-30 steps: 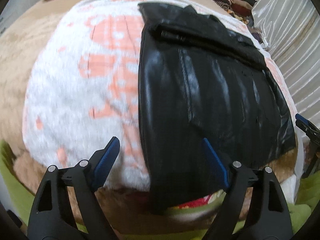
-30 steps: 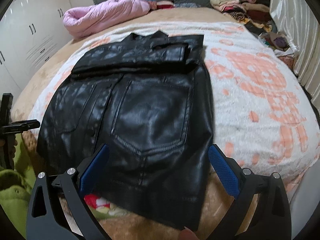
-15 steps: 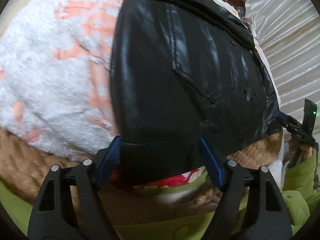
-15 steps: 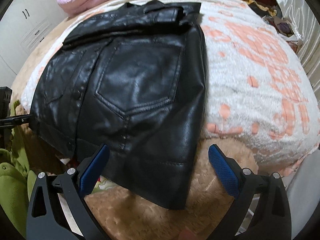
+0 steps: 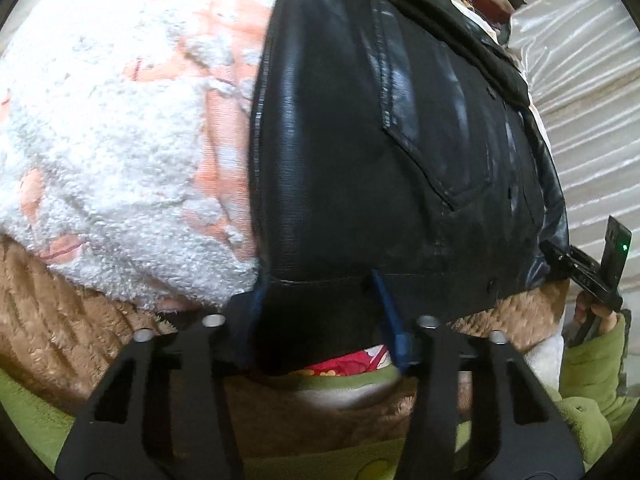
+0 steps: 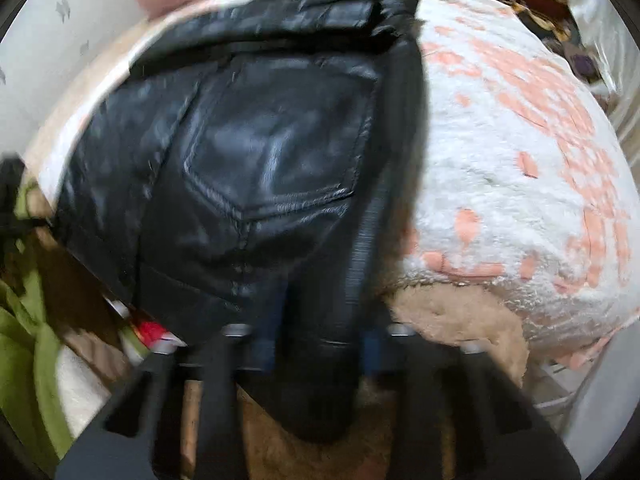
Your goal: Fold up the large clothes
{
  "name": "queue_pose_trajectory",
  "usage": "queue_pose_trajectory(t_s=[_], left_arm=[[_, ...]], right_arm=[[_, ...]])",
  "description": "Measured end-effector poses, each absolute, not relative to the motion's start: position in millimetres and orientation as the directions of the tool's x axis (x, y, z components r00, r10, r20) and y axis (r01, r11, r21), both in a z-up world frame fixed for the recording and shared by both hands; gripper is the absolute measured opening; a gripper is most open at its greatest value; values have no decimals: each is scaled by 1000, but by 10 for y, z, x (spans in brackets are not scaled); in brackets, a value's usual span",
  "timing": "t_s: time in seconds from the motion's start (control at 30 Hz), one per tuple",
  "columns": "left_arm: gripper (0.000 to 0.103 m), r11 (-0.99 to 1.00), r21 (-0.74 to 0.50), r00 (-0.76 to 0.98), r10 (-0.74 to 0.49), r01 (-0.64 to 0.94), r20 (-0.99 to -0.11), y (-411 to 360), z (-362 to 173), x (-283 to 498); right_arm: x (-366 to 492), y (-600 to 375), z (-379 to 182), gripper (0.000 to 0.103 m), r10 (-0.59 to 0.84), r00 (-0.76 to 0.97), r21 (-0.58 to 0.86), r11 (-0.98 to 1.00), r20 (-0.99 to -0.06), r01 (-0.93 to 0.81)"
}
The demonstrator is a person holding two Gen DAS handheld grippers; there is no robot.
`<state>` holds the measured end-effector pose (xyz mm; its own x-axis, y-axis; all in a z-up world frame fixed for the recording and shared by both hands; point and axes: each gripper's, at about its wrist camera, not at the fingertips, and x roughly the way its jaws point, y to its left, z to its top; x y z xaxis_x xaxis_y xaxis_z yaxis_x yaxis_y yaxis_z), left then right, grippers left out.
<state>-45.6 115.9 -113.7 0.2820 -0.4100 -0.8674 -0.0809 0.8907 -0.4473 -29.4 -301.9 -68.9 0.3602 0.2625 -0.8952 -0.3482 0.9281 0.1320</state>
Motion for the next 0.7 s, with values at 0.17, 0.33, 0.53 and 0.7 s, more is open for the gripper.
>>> queue_pose_trajectory(t_s=[0.17, 0.33, 0.53, 0.7], left_arm=[[7, 832, -541, 297, -489, -122, -820, 1340, -1040, -478], [4, 807, -586, 361, -526, -73, -770, 1421, -687, -475], [3, 800, -601, 492, -522, -3, -697, 1566, -142, -377], [3, 798, -602, 592, -490, 9, -640, 1624, 139, -195]], right_arm=[[-356, -3162, -382, 13, 423, 429, 287, 893, -798, -347], [-254, -3311, -66, 11, 550, 492, 426, 834, -674, -350], [18, -3412, 254, 11, 590, 587, 499, 800, -555, -333], [293, -3462, 411, 11, 588, 649, 547, 781, -482, -301]])
